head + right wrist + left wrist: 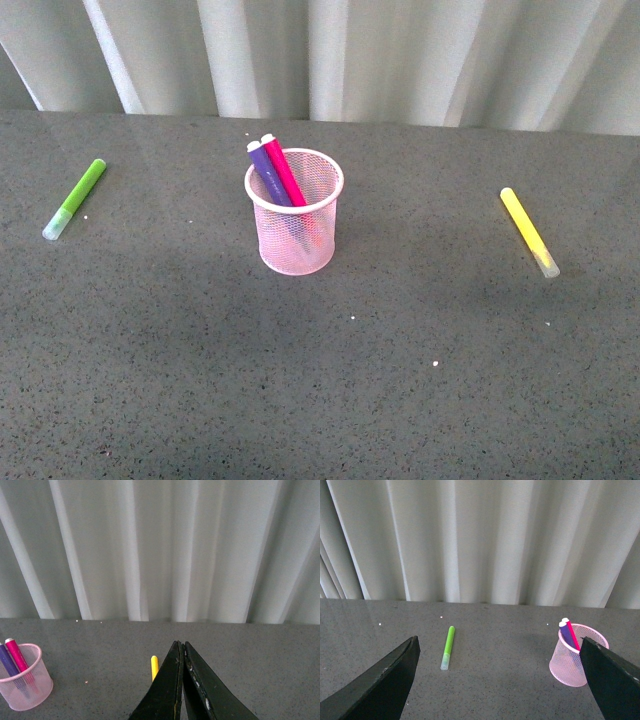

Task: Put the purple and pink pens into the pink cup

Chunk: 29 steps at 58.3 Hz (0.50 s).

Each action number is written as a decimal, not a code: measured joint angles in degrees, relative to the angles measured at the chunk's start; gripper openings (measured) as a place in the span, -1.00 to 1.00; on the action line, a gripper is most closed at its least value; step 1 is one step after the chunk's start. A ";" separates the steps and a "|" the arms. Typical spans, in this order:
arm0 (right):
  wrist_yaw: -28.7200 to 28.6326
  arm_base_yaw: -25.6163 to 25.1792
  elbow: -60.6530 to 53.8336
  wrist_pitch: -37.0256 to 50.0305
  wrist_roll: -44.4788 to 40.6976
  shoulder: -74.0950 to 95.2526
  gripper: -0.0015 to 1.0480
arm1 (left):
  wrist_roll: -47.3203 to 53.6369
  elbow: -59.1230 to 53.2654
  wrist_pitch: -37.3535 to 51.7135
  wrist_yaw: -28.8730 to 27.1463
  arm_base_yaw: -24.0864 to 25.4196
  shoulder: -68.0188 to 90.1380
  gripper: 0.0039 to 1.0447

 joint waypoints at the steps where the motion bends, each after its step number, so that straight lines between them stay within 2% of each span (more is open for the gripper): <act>1: 0.00 0.00 -0.15 -0.15 0.00 -0.35 -0.93 | 0.00 0.00 0.00 0.02 0.00 0.00 0.88; 29: 0.00 0.00 -3.54 -3.26 0.00 -8.13 -0.93 | 0.00 0.00 0.00 0.02 0.00 0.00 0.88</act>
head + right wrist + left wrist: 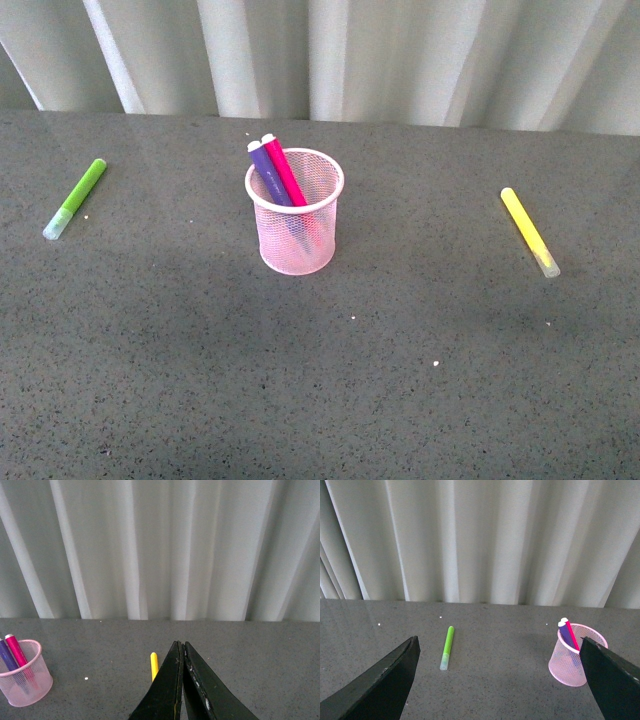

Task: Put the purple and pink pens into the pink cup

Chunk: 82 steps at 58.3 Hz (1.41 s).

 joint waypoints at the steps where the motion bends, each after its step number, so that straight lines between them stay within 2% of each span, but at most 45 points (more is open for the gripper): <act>1: 0.00 0.00 0.00 -0.04 0.00 -0.28 -0.93 | 0.00 0.00 0.00 0.00 0.00 0.00 0.88; 7: 0.11 0.00 0.02 -10.12 0.02 -9.05 -0.93 | 0.00 0.00 0.00 -0.02 0.00 0.00 0.88; 34: 0.04 0.00 0.02 -10.40 -0.02 -10.36 -0.90 | 0.00 0.00 0.00 0.00 0.00 -0.04 0.88; 54: 0.04 0.00 0.02 -10.40 0.00 -10.36 0.19 | 0.00 0.00 0.00 0.00 0.00 -0.04 0.88; 59: 0.04 0.00 0.02 -10.40 0.00 -10.36 0.56 | 0.00 0.00 0.00 0.00 0.00 -0.04 0.88; 64: 0.04 0.00 0.02 -10.40 0.00 -10.36 0.83 | -0.02 0.00 0.00 0.00 0.00 -0.04 0.88; 66: 0.04 0.00 0.02 -10.40 0.07 -10.36 0.90 | -0.02 0.00 0.00 0.00 0.00 -0.04 0.88; 82: 0.04 0.00 0.02 -10.40 0.02 -10.36 0.87 | 0.00 0.00 0.00 0.00 0.00 -0.04 0.88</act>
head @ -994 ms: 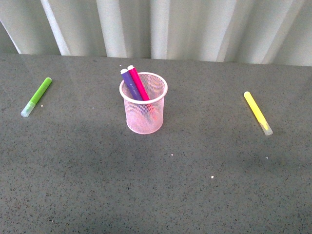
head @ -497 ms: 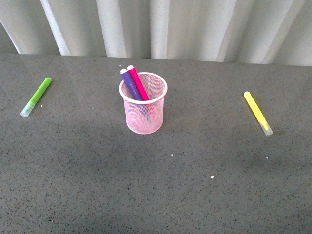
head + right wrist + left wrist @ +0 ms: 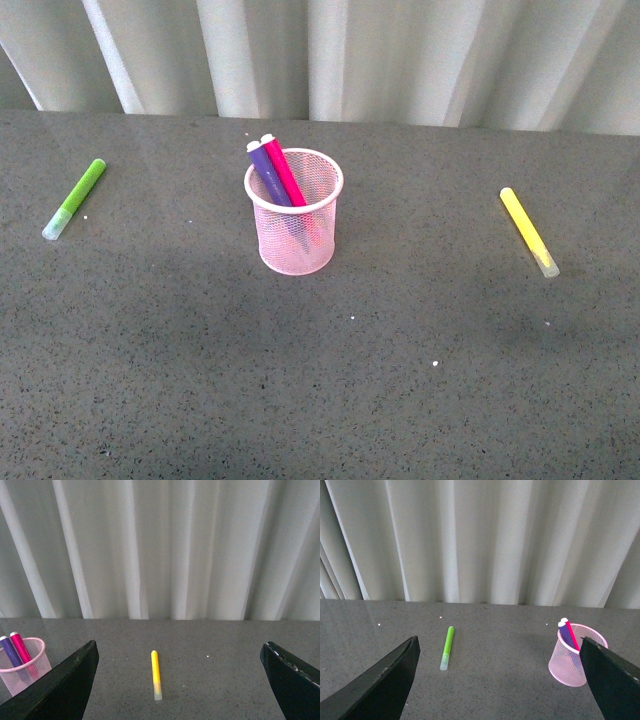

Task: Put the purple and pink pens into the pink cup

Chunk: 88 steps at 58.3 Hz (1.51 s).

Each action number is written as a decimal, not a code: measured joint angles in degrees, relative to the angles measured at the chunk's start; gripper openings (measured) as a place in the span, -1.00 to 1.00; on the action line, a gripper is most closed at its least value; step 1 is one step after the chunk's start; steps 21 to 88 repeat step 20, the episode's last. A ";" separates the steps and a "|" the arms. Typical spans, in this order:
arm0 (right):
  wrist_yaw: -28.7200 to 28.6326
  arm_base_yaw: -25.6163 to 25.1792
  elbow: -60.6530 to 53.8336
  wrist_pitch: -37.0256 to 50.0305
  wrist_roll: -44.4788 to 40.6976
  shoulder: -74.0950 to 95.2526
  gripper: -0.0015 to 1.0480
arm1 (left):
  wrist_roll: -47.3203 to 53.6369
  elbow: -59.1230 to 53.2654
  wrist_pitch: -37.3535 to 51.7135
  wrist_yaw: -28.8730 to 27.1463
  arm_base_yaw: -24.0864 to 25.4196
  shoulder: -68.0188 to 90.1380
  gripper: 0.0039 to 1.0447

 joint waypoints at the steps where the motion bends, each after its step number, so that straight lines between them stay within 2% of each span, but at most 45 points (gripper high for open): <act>1: 0.00 0.00 0.00 0.00 0.00 0.00 0.87 | -0.02 0.00 0.00 0.00 0.00 0.00 0.88; 88: 0.00 0.00 0.00 0.00 0.00 0.00 0.87 | 0.00 0.00 0.00 0.00 0.00 0.00 0.88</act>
